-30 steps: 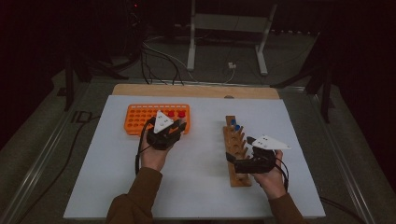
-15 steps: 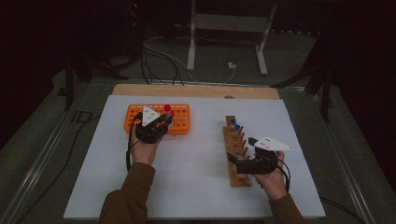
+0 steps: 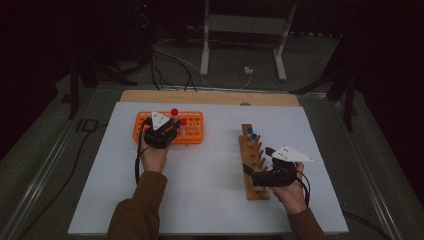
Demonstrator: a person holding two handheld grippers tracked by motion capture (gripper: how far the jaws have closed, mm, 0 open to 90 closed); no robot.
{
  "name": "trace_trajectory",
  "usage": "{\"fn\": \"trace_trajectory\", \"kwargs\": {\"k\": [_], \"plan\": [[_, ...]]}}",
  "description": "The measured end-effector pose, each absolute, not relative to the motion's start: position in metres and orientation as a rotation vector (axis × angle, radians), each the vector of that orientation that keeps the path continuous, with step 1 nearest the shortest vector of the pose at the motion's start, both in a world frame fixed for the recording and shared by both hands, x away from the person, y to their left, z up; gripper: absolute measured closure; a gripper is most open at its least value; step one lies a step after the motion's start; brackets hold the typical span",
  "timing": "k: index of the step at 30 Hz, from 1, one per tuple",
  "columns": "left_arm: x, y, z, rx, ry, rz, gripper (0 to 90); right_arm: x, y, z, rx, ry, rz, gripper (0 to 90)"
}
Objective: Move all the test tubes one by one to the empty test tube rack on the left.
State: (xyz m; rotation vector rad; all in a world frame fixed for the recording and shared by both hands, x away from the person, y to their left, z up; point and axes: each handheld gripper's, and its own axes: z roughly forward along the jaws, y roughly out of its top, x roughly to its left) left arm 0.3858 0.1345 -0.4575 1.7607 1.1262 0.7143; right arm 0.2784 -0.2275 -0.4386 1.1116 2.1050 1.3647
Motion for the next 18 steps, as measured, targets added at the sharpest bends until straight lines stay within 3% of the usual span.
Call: {"fn": "trace_trajectory", "kwargs": {"k": [18], "plan": [[0.396,0.129,-0.486,1.879,1.188,0.677,74.5,0.278,-0.226,-0.439,1.102,2.112,1.366,0.2]]}}
